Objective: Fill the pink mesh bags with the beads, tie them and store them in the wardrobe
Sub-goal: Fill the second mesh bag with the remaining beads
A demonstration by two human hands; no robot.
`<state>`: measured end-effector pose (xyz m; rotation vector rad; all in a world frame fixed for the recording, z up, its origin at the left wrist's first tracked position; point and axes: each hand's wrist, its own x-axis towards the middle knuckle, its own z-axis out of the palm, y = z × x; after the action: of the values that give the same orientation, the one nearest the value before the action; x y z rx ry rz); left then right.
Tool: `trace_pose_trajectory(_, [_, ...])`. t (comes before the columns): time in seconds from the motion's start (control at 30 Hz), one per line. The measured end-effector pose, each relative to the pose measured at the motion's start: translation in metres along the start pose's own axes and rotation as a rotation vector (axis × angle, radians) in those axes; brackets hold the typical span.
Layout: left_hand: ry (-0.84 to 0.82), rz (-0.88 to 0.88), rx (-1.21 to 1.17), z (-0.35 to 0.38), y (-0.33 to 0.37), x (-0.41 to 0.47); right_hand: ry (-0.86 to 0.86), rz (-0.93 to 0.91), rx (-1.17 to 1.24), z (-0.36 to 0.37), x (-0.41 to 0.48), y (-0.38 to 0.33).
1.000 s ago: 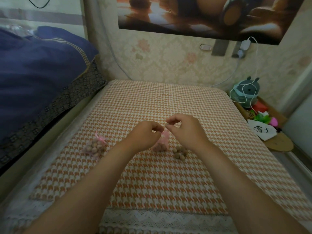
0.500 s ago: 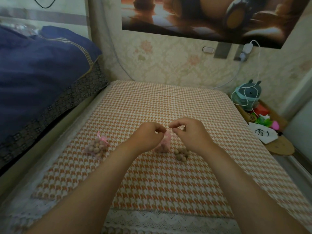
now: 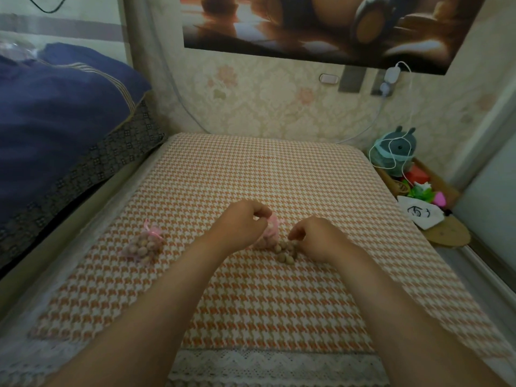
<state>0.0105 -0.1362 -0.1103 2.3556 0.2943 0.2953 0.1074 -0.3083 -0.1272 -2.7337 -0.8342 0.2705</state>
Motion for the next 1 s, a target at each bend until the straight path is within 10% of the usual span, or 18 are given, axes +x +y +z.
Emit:
trace_pose_trajectory(0.33, [-0.022, 0.028, -0.008, -0.002, -0.001, -0.002, 0.39, -0.14, 0.392, -0.024, -0.001, -0.026])
trace_pose_trajectory(1.0, [-0.055, 0.06, -0.013, -0.004, -0.003, 0.002, 0.183, -0.2, 0.039, -0.019, -0.009, -0.043])
